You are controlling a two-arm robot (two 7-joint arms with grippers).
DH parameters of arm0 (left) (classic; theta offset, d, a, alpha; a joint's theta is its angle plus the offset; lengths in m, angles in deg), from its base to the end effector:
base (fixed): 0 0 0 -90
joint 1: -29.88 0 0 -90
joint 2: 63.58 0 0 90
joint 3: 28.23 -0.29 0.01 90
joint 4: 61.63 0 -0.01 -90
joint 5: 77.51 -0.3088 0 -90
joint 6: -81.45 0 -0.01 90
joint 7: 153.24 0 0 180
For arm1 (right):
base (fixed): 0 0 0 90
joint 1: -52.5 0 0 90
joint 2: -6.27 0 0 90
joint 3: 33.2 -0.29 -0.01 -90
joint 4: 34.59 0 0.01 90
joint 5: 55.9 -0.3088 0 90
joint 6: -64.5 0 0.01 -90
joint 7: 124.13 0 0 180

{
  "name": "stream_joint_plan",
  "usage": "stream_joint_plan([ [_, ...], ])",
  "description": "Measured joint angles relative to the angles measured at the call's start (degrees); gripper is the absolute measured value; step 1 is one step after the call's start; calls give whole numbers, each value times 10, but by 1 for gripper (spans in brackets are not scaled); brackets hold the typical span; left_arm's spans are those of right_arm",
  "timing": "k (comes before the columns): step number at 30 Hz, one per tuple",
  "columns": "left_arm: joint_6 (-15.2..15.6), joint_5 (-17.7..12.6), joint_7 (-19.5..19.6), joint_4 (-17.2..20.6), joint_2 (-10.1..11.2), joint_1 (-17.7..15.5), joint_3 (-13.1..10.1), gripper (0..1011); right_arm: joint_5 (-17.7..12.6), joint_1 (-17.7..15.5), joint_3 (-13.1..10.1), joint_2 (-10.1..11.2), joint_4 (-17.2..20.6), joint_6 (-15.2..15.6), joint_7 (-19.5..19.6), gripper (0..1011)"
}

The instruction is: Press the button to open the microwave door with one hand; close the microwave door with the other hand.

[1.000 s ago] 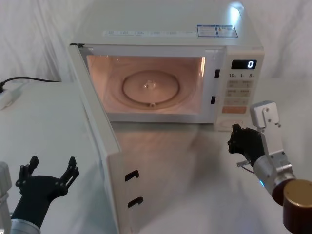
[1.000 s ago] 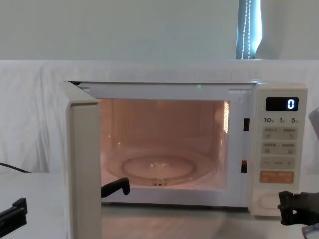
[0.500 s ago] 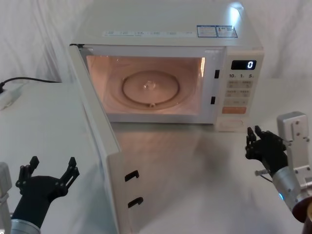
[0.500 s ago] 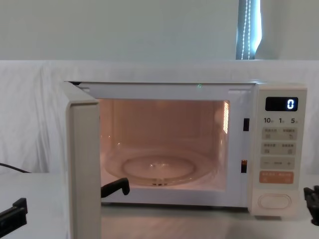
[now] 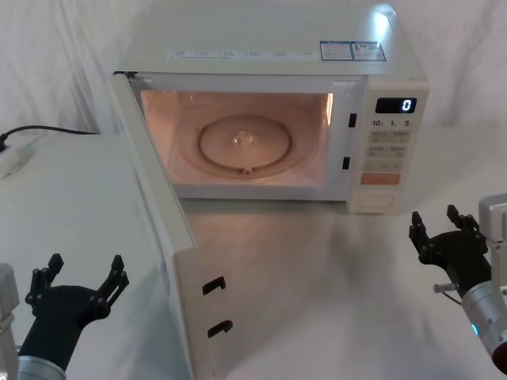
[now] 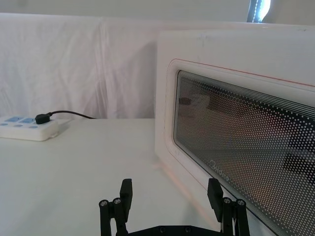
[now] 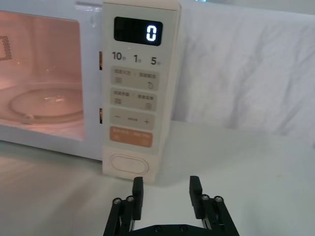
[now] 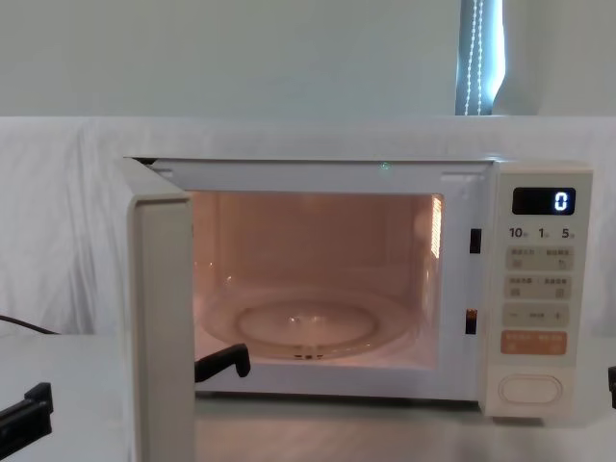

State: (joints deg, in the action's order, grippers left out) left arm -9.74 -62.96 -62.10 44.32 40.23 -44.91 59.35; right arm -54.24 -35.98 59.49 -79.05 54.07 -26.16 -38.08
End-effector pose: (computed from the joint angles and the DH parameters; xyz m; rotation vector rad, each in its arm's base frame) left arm 0.2530 0.0375 -0.2853 -0.0381 0.0142 1.4459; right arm 0.3362 -0.0097 -0.2988 -0.0792 -0.0939 -1.4547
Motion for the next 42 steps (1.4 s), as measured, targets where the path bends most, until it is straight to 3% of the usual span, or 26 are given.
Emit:
stream_joint_plan([
  [8,0,0,0,0,0,0,0,1001,-2,-5,-12,4,1,-6,1,834],
  [15,0,0,0,0,0,0,0,1001,-3,-9,-22,5,3,-9,4,994],
  [42,0,0,0,0,0,0,0,1001,-3,-10,-23,4,3,-10,5,1002],
])
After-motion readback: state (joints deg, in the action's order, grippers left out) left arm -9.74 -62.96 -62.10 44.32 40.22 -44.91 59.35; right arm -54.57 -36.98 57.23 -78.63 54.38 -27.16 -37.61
